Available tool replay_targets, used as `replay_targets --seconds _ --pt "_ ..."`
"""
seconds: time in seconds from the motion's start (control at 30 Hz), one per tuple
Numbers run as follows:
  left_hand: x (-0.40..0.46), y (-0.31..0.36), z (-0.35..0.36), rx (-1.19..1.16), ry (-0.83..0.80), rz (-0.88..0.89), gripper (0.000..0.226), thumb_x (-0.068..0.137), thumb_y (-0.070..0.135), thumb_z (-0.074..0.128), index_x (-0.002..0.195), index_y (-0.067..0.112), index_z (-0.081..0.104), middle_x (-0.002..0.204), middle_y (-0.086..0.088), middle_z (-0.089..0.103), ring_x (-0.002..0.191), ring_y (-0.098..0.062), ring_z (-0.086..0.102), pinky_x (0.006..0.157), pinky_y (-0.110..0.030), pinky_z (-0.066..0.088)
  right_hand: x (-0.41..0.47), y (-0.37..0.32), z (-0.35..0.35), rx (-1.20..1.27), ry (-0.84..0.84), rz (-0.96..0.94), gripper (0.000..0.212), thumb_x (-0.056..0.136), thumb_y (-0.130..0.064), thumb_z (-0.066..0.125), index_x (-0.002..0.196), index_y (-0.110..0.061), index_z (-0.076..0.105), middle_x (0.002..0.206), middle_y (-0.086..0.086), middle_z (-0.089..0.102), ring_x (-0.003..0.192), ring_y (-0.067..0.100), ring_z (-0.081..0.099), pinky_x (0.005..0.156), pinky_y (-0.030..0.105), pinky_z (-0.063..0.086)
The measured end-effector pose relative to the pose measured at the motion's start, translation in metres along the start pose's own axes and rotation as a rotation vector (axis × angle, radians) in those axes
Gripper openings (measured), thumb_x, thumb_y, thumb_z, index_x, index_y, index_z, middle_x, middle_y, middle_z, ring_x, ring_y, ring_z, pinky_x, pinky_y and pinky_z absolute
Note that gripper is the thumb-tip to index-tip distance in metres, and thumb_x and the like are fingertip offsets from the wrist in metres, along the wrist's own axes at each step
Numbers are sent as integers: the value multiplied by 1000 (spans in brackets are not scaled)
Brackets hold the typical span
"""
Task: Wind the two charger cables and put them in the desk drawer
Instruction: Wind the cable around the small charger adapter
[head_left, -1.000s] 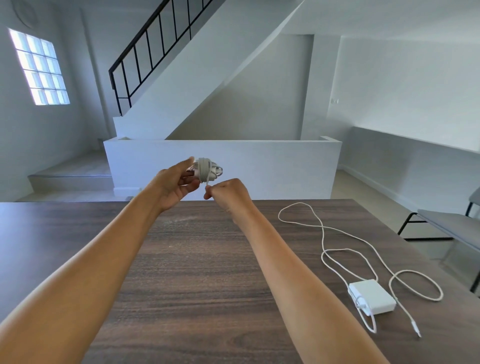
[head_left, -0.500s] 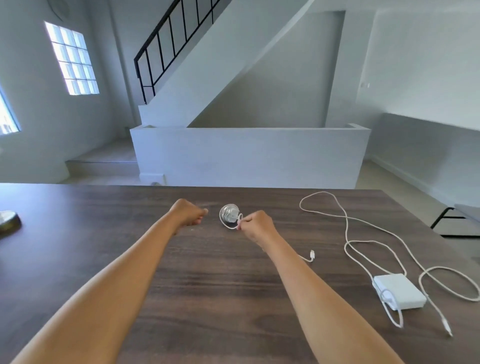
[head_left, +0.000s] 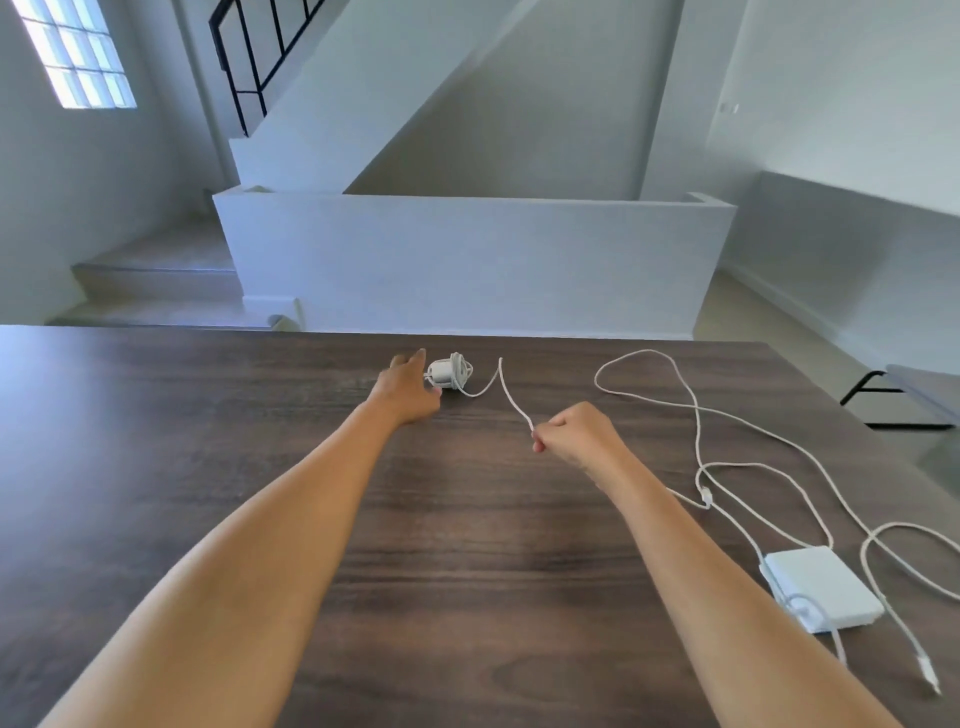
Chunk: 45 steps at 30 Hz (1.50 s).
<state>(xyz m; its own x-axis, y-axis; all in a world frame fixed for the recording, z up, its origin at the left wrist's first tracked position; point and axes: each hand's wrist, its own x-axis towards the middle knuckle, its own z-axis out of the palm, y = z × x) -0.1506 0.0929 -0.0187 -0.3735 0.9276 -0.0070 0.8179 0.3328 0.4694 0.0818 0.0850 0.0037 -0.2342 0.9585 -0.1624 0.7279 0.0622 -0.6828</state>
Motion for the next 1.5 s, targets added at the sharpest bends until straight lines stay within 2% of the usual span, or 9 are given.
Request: replay_targets --seconds 0.17,0.3,0.4,0.67,0.8,1.0,1.13,1.27,1.5 --pt "56 1 15 107 -127 87 89 80 11 57 153 16 6 161 -6 5 146 -29 16 117 -38 22 33 20 7 -93 -25 38 27 83 -21 55 62 -18 71 55 -3 56 55 9 50 53 22 39" --pt "74 -4 35 140 -88 133 50 81 22 64 128 8 52 129 -14 57 118 -32 53 94 -34 44 49 31 16 -122 -51 80 25 83 -22 55 69 -15 76 55 -4 56 55 9 50 50 19 37" --pt "77 -10 45 86 -19 149 41 82 28 64 118 8 57 116 -13 63 104 -31 58 86 -37 48 55 35 23 -132 -70 108 27 83 -23 54 73 -12 77 59 -1 60 59 13 55 54 22 41" --pt "54 -7 16 -61 -164 285 24 86 30 65 102 13 62 85 -3 63 71 -15 54 60 -25 39 59 16 14 -438 -138 136 44 89 -34 60 123 -6 56 131 17 47 109 32 54 87 34 45" --pt "22 8 -23 -159 -310 334 17 86 30 68 89 14 63 73 1 60 62 -8 52 60 -22 41 55 -2 -1 -132 81 -165 52 90 -22 60 138 -10 43 144 14 32 131 30 40 106 30 35" --pt "-18 19 -72 -498 -362 249 42 81 17 73 117 8 53 104 -4 69 84 -13 69 73 -23 56 48 -12 3 178 -131 -347 75 82 -7 62 147 -28 31 152 -1 31 110 16 46 80 17 39" --pt "-37 20 -100 -735 -359 195 78 45 37 92 108 0 62 99 -11 71 86 -16 69 73 -22 57 36 -21 25 331 -331 -359 69 83 -12 66 144 -27 37 148 -5 40 122 17 51 82 21 44" --pt "-54 24 -118 -855 -346 155 39 82 15 67 113 -7 59 112 -20 61 94 -20 63 75 -21 58 17 -41 43 688 -487 -292 29 96 -7 44 121 -9 59 114 6 62 95 13 58 87 23 43" --pt "-64 27 -130 -868 -198 109 35 93 11 55 119 -14 55 121 -22 58 98 -25 63 79 -27 58 -7 -54 35 867 -696 -302 32 97 -34 49 86 -10 68 86 7 70 91 19 64 104 43 37"
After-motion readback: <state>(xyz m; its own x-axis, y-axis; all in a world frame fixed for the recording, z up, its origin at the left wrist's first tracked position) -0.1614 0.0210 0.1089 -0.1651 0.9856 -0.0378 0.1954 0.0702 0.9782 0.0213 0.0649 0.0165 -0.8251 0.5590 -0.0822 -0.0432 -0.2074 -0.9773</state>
